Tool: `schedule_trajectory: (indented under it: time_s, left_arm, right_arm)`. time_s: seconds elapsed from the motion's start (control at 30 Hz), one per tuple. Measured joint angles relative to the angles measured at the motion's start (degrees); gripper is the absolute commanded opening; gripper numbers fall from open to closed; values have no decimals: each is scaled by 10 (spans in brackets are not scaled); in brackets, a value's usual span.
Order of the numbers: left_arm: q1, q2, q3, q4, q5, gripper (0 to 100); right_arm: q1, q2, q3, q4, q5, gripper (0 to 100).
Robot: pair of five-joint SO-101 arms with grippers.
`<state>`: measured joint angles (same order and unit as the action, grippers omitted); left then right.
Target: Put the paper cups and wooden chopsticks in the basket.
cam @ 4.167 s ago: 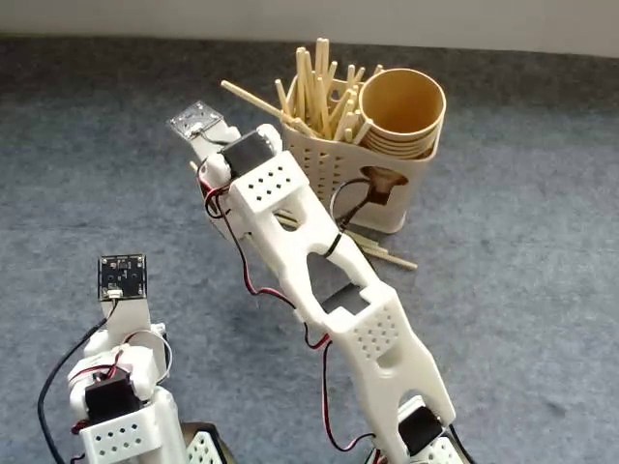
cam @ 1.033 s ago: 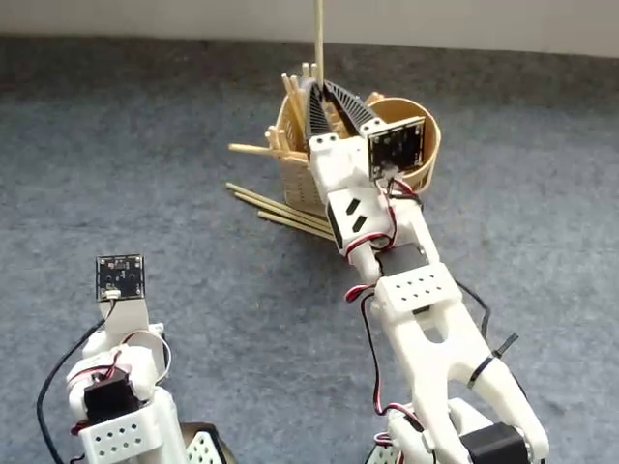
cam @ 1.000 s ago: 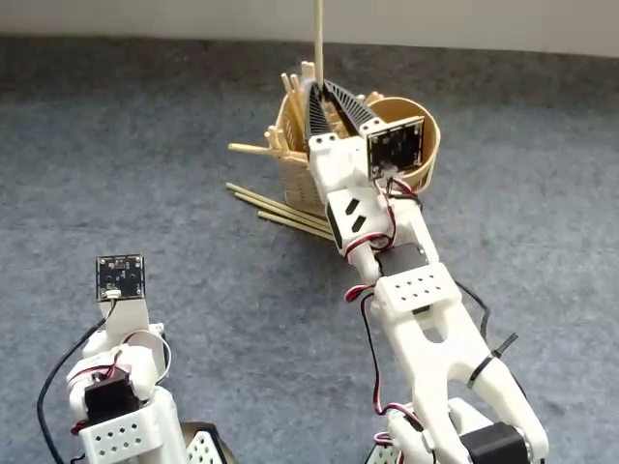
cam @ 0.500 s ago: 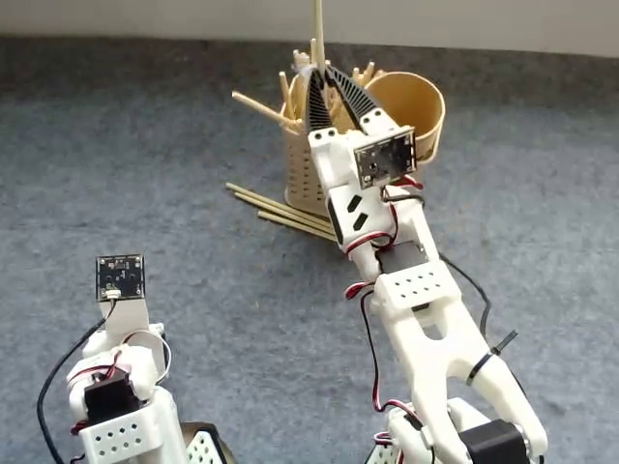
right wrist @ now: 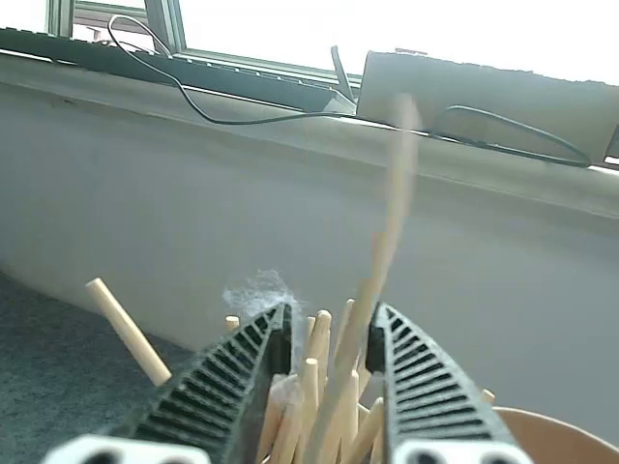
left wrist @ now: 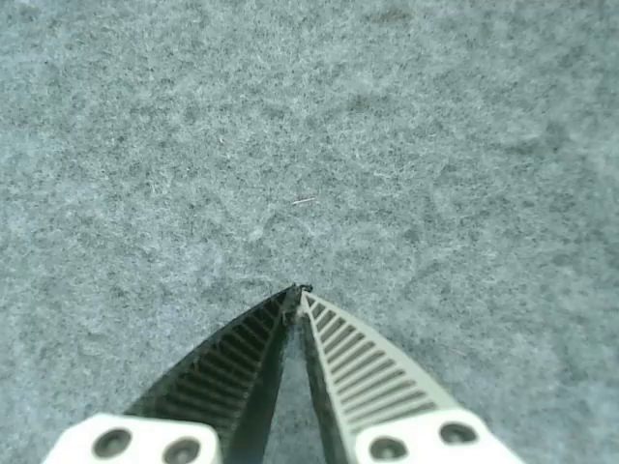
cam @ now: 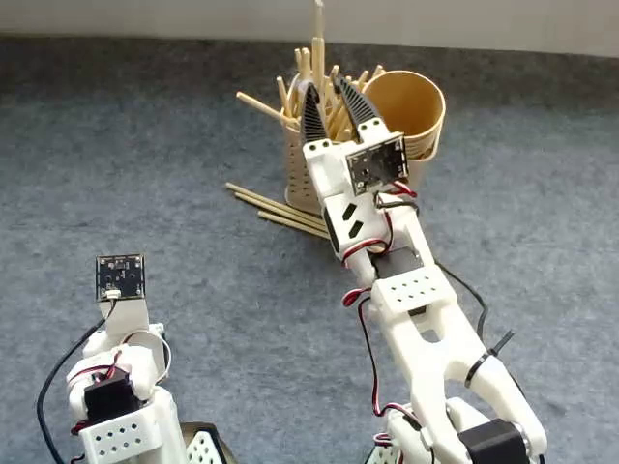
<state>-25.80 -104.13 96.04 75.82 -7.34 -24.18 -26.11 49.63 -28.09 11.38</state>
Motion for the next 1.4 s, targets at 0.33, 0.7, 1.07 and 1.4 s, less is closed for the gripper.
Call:
schedule_trajectory:
  time_s: [0.33, 0.7, 1.07, 1.4]
  left_arm:
    - [0, 0, 0, 0, 0, 14]
    - [0, 0, 0, 0, 0, 14]
    - [0, 0, 0, 0, 0, 14]
    - [0, 0, 0, 0, 0, 14]
  right_arm:
    - [0, -147, 27, 118, 1, 149]
    - [-128, -345, 27, 401, 1, 149]
    - [-215, -332, 27, 523, 1, 149]
    - [-216, -108, -102, 718, 3, 149]
